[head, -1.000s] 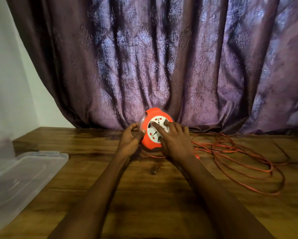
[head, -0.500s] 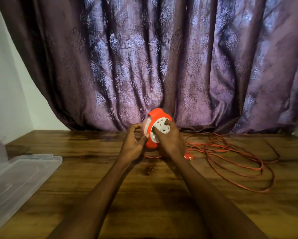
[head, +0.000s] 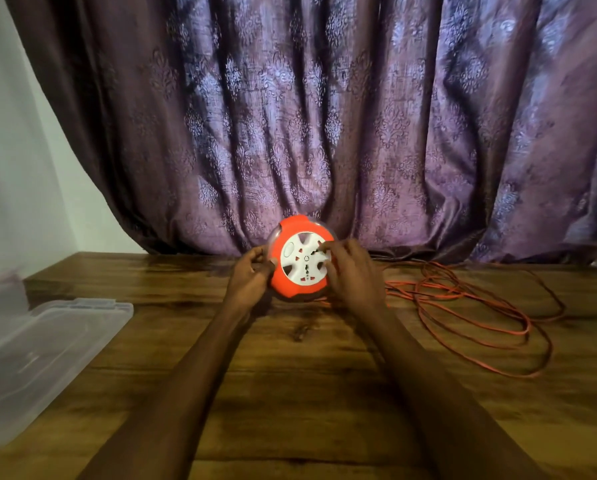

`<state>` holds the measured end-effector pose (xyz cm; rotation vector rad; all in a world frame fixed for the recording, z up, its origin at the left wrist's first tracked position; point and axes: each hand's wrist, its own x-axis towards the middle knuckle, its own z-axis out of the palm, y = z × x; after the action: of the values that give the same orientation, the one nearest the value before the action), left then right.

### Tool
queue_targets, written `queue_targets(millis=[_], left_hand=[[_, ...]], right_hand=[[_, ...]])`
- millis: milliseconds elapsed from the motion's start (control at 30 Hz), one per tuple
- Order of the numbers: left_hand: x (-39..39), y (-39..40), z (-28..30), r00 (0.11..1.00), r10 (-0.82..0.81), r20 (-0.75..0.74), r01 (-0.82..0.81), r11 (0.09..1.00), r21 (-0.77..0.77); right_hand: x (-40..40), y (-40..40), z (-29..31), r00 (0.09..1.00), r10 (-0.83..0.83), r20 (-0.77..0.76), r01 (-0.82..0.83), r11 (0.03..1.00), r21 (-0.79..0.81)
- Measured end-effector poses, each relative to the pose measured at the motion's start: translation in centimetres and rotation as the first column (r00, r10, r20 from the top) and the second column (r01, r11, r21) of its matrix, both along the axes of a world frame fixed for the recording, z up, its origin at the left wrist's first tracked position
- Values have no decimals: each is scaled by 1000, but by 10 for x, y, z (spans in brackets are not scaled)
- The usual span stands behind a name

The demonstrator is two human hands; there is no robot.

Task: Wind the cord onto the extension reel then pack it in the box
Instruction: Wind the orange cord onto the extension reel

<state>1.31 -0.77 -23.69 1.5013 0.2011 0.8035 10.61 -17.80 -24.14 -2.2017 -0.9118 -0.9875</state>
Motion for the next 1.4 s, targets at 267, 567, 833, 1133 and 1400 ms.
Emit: queue_targets(millis=[267, 567, 833, 1133, 1400], left_hand=[[-11, 12, 22, 990, -84, -113, 102, 981, 163], [-20, 1, 16, 984, -135, -116, 152, 975, 161], [-10, -34, 0, 999, -40, -6, 40, 968, 247], [-3, -18, -13, 999, 1, 42, -11, 974, 226], [-4, 26, -1, 999, 25, 31, -24, 1000, -18]], right_hand=[[-3, -2, 9, 930, 152, 336, 20, 889, -457], [-5, 5, -1, 920, -5, 392, 162, 915, -368], [-25, 20, 15, 798, -35, -602, 241, 934, 265], [-21, 19, 10, 432, 585, -686, 196, 682, 705], [-17, 8, -2, 975, 138, 173, -91, 963, -253]])
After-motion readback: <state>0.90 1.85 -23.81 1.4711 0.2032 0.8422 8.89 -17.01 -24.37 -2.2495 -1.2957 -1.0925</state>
